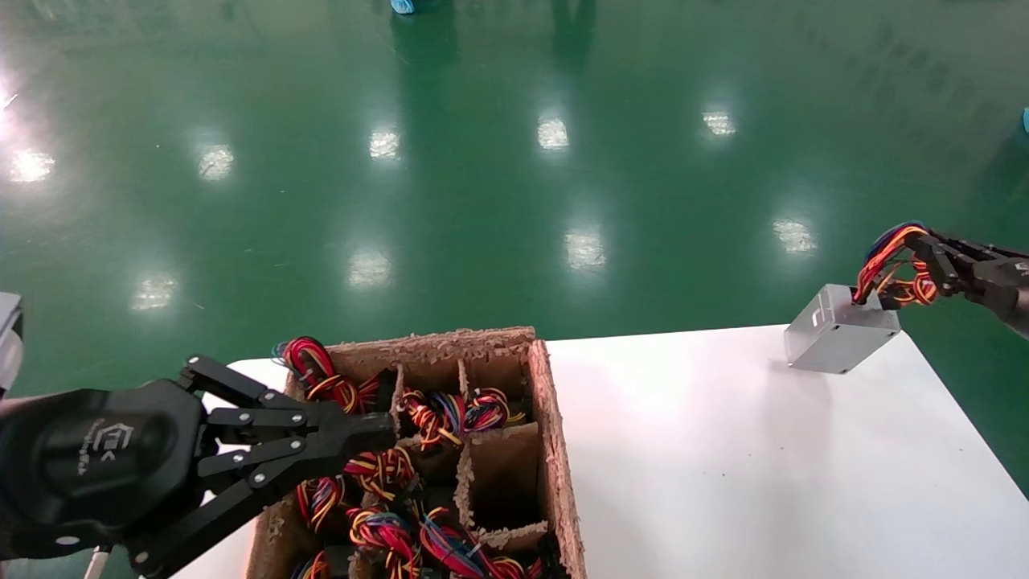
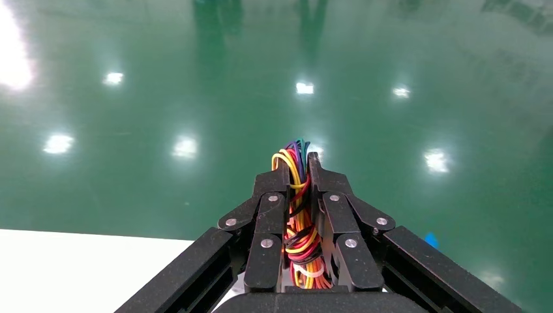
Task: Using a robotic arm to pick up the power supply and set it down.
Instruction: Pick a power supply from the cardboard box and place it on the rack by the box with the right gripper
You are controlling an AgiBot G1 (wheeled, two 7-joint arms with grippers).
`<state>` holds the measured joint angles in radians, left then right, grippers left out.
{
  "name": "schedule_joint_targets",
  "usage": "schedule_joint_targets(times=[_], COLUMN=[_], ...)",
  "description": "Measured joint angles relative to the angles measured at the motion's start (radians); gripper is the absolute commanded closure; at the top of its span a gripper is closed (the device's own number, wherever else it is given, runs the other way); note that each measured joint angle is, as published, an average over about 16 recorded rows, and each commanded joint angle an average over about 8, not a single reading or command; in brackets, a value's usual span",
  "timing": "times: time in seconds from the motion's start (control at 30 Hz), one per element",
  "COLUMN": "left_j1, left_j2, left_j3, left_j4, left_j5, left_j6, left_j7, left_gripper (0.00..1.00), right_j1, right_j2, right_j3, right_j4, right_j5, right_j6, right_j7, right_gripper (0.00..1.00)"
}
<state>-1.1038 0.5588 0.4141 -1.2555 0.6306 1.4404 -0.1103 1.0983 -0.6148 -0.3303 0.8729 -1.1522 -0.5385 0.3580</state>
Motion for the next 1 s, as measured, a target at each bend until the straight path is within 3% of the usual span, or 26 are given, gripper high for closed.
schedule_joint_targets(times=[1.0], left_j1=[0.000], left_j2=[0.000], left_j3=[0.000], left_j4=[0.000], left_j5=[0.000], left_j6=[0.000], left_j7=[0.000], left_gripper=[1.00], right_j1=[0.110], right_j2=[-0.045], right_j3=[-0.042], right_j4=[-0.143], right_j5=[-0.042], right_j6=[-0.165], right_j7=[-0.143], right_gripper=[1.00])
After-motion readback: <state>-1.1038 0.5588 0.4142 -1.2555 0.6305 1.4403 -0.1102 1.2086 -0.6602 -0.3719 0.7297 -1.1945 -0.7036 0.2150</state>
